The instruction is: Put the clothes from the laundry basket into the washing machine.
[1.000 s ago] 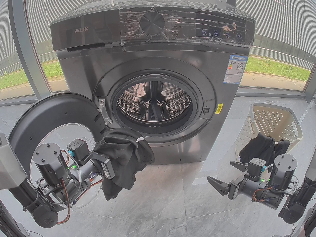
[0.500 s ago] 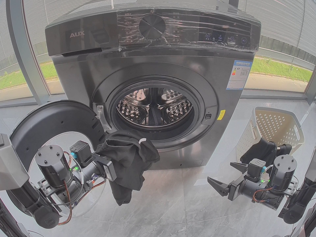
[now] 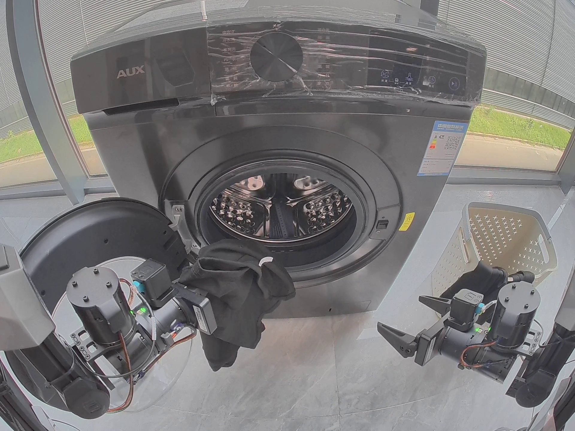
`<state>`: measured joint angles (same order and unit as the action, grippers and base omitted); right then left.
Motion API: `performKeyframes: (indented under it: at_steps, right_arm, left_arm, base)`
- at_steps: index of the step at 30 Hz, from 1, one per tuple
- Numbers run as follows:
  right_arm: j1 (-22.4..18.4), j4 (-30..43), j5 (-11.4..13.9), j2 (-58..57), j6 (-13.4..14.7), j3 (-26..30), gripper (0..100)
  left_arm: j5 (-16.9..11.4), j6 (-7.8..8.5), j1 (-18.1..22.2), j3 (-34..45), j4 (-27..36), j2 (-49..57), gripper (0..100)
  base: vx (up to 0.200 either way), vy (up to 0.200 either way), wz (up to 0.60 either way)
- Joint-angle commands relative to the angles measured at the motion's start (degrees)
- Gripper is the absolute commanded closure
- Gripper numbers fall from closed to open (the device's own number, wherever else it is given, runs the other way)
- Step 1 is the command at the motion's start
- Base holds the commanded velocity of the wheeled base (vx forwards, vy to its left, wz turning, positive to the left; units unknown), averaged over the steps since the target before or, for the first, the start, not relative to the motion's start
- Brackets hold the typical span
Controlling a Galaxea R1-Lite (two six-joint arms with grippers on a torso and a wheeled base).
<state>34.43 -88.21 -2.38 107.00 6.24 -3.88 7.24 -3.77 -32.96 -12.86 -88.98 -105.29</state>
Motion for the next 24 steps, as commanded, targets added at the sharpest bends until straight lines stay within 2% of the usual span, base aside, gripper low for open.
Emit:
performKeyframes:
  at_steps: [1,9,19,24]
  right_arm:
    - [0.03,-0.03,0.00,0.14,0.00,0.01,0]
    - [0.03,-0.03,0.09,0.49,0.09,0.01,0]
    - [0.29,-0.03,0.00,0.76,0.17,0.01,0]
    - [0.29,-0.03,0.00,0.67,0.09,-0.08,0]
  left_arm:
    - [0.05,-0.01,-0.17,0.03,-0.05,-0.27,100]
    - [0.14,-0.01,-0.17,-0.15,-0.05,-1.06,100]
    - [0.32,-0.10,-0.26,-0.06,-0.05,-1.41,100]
    - [0.32,-0.63,-1.67,-0.23,-0.05,-2.02,100]
  base:
    - [0.200,0.000,0.00]
    - [0.200,0.000,0.00]
    - [0.000,0.000,0.00]
    - [0.000,0.000,0.00]
